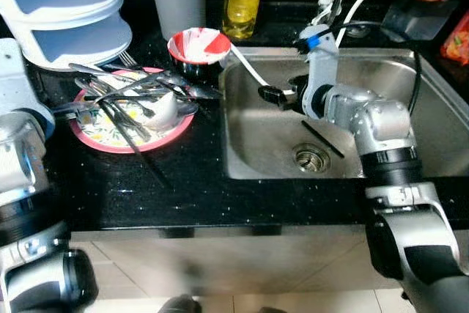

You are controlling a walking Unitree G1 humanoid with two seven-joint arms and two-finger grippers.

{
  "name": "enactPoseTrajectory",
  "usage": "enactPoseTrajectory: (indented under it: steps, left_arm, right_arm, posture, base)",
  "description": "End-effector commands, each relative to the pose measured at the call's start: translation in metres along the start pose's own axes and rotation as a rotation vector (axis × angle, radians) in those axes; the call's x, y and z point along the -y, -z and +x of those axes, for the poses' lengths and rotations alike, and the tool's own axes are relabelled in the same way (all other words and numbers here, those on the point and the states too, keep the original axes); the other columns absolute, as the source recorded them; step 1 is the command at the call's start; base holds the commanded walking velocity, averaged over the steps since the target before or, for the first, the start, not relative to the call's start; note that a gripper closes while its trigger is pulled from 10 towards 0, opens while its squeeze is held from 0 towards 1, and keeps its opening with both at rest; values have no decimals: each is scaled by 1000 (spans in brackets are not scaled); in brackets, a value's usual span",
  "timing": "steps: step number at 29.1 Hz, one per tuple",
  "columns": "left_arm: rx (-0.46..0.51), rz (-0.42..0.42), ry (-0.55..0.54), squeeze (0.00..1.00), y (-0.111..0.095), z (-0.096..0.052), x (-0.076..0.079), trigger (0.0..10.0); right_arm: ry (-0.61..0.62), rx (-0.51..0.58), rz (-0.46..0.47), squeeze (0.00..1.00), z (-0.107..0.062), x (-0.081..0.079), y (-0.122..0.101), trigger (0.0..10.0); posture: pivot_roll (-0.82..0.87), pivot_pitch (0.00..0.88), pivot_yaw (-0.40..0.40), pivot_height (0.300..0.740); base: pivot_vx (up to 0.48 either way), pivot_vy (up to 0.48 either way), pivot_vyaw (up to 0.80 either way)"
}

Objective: Kitchen organization

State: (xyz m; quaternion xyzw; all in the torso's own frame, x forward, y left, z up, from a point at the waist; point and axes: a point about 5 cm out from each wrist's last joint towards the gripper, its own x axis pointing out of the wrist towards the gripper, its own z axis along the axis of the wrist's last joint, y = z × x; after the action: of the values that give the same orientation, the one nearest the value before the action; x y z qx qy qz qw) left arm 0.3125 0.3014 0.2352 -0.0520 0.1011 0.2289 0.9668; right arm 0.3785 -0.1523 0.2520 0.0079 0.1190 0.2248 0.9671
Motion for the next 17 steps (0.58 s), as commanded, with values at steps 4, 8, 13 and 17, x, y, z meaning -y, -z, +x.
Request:
enactPoseTrajectory:
  steps: [4,8,13,17]
  left_arm:
    - [-60,-46,-71,1000,7,5,-4,10000]
    - [-97,-88,-63,1000,11,7,-2,10000]
    - [-154,-69,-39,0,23,12,5,10000]
    - [-258,-25,-76,0,51,14,-1,9216]
  right_arm:
    - [-31,38,30,0,0,0,-4,10000]
    - [-42,43,42,0,-1,-1,-5,10000]
    - [-47,38,27,0,-1,-3,-5,10000]
    - [-62,11,45,0,0,-6,-3,10000]
  posture:
    - [112,37,5,740]
    - [110,33,8,740]
    - [109,28,10,740]
    - [104,26,19,740]
  base:
    - [0,0,0]
    - [0,0,0]
    - [0,0,0]
    - [0,0,0]
